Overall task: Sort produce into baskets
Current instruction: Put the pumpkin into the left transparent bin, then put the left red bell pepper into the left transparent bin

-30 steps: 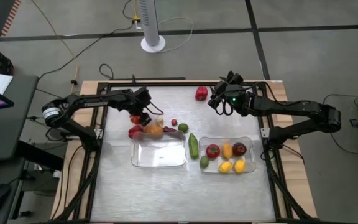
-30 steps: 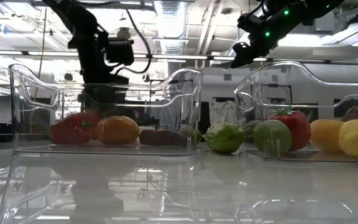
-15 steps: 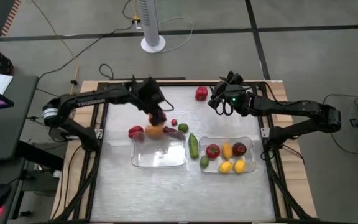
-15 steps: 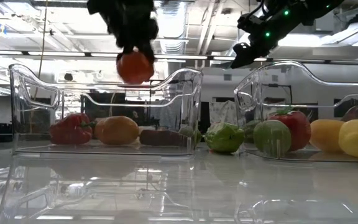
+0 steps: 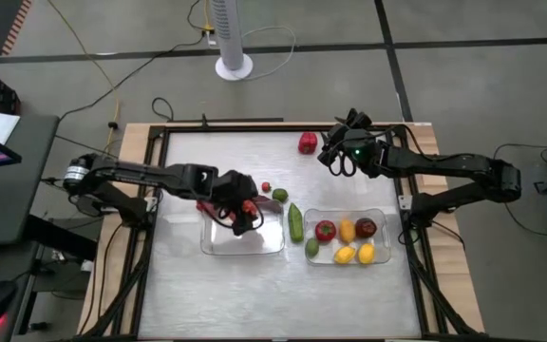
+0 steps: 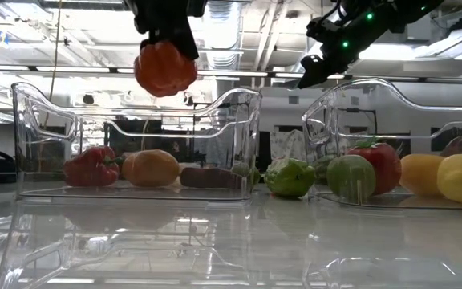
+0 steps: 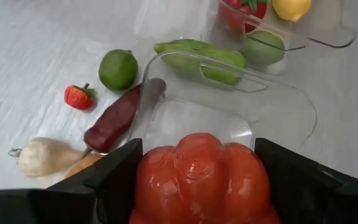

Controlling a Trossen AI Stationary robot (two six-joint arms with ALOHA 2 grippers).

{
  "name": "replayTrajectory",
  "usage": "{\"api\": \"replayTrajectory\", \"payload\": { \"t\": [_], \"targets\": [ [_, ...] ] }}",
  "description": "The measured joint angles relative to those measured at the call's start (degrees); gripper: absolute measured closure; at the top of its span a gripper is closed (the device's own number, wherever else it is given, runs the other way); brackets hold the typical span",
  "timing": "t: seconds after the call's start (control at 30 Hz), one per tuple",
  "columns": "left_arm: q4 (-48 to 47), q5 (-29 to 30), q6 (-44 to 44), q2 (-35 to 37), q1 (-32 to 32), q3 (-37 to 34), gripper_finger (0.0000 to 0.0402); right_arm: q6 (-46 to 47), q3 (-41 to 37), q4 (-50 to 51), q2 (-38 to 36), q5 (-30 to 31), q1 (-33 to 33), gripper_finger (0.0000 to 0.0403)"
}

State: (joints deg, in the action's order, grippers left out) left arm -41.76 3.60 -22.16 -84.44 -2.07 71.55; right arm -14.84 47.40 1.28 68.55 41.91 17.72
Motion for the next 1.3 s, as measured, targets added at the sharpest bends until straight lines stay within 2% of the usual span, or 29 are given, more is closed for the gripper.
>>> {"api": "replayTrajectory", "payload": {
  "t": [0.17,0.37,0.5,0.6,0.67,0.77,0.93,1.1,1.3],
  "targets": [
    [-0.02,0.72,-2.73,0.0,-2.02,-0.02,0.0086,0.85,0.0,-0.02,0.0,-0.07,0.0,0.009],
    [-0.42,1.56,-3.37,0.0,-1.45,-0.02,0.0043,0.85,0.0,-0.04,-0.02,-1.75,0.0,0.009],
    [-7.72,5.17,-1.66,0.52,-0.91,-0.07,0.0044,0.85,0.0,-0.02,-0.02,-1.78,0.0,0.009],
    [-16.31,13.01,-0.4,2.41,-1.82,-0.09,0.0053,0.82,0.0,-0.02,-0.02,-1.79,0.0,0.009],
    [-20.32,16.78,-1.39,4.95,-2.4,-0.7,0.0061,0.82,0.0,-0.02,-0.02,-1.82,0.0,0.009],
    [-21.11,18.28,-4.78,10.6,-1.88,-3.6,0.0072,0.82,0.0,-0.03,-0.02,-1.86,0.0,0.009],
    [-21.16,16.88,-13.3,19.67,2.7,-11.74,0.0081,1.14,0.0,-0.66,-0.02,-3.54,0.0,0.009],
    [-18.1,12.64,-19.99,24.62,8.84,-22.84,0.0081,1.39,0.0,-0.94,-0.02,-4.63,0.0,0.009],
    [-9.49,8.61,-19.18,26.73,14.35,-29.53,0.0081,1.94,0.0,-0.92,-0.02,-4.68,0.02,0.009]
  ]
}}
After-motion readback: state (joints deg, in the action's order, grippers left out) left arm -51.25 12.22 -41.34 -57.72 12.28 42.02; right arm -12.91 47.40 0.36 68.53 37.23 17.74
